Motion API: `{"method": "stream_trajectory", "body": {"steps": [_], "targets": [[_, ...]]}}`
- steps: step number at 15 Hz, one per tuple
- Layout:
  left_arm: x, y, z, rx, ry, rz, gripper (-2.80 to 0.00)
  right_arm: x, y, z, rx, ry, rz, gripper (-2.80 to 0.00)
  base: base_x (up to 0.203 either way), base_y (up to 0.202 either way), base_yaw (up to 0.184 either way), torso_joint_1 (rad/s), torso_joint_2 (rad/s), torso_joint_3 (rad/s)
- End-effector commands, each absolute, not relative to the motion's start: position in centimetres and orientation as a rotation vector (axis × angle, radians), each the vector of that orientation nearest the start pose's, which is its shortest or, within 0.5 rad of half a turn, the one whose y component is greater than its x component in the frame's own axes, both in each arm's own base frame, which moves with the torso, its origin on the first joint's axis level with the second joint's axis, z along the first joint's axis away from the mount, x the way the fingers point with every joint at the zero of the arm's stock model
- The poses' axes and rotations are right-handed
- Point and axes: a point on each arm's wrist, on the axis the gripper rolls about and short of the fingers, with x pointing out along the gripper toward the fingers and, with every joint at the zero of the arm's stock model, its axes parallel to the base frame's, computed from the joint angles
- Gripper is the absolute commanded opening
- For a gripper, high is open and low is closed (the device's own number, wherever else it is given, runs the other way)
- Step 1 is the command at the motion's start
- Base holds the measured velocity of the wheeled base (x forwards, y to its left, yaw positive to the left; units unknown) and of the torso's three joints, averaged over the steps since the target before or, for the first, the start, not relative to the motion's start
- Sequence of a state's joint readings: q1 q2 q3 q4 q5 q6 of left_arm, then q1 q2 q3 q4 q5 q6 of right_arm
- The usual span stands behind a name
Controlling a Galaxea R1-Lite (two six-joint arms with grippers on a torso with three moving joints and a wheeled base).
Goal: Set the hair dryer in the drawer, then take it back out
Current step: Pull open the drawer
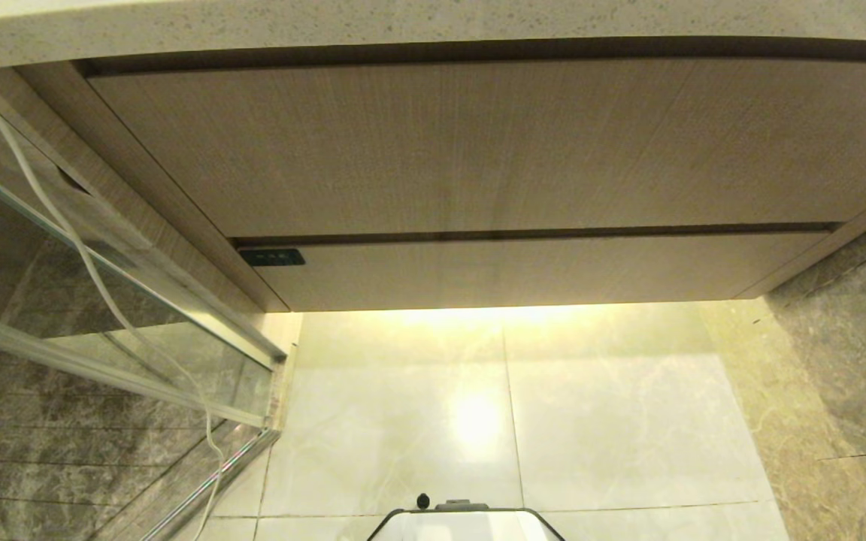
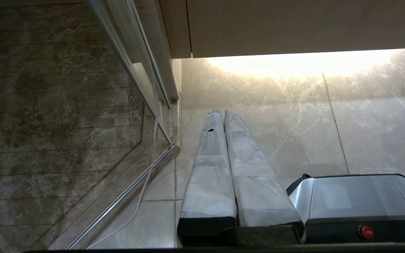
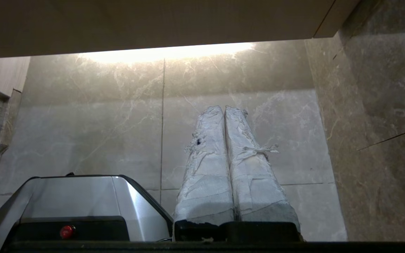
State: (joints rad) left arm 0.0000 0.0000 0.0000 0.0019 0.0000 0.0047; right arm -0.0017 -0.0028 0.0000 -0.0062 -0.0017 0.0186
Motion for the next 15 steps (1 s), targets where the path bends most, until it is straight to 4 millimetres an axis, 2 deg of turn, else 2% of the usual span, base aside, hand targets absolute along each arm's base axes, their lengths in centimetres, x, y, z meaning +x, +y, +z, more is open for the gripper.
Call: {"method": "stream_trajectory", "body": {"steps": [1, 15], "targets": [[-2.27, 0.00, 7.49, 0.005, 0.003, 0.000, -2.80, -2.28, 0.00, 7.55, 0.035, -0.009, -0.006, -2.80, 0.000, 0.000, 0.000, 0.000, 0.00, 0.000], [-2.28, 0.00, 7.53, 0.005, 0.002, 0.000, -2.80, -2.28, 0.00, 7.55, 0.044, -0.009, -0.007, -2.80, 0.000, 0.000, 0.000, 0.000, 0.00, 0.000]]}}
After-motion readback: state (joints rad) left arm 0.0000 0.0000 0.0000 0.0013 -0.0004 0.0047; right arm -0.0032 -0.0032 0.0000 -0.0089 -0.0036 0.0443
